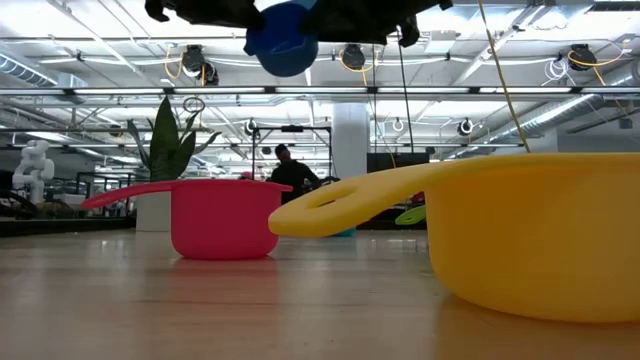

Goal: Nest measuring cups in basket
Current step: Stack the blue measuring cup on top of the red measuring cup

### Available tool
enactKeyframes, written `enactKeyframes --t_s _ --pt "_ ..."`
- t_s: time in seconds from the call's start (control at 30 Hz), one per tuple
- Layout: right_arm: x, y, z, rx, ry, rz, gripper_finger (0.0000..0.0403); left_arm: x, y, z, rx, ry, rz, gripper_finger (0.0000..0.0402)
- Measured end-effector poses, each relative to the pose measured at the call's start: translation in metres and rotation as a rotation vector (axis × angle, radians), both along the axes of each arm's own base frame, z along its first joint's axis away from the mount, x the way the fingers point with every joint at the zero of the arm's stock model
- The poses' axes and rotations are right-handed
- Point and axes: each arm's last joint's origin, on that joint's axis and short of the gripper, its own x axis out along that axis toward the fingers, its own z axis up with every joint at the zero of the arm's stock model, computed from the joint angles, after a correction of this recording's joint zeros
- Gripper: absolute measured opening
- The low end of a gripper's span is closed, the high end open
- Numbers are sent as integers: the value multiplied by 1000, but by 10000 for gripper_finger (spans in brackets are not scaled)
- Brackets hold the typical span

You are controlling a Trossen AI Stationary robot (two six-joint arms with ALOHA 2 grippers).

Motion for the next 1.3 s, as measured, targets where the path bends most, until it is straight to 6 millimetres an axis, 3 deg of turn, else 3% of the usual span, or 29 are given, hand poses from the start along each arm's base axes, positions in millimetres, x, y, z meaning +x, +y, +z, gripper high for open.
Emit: enactKeyframes --t_s 0.43,0.6,0.8,1.07,1.17,1.3 --pt "-9 6 16 5 -41 34 199 0 -2 -3 15 29 -28 7" --pt "-15 13 24 -36 -31 59 198 0 -2 -3 9 22 -40 7" --pt "-24 19 36 -63 -37 84 151 0 -3 -3 9 20 -47 7" --pt "-26 22 37 -73 -20 118 34 2 -2 -2 42 46 -110 11" --pt "-26 23 36 -93 -1 144 6 4 -1 -2 78 80 -128 34" --pt "-30 25 41 -131 19 139 8 -1 -8 2 93 87 -160 100"
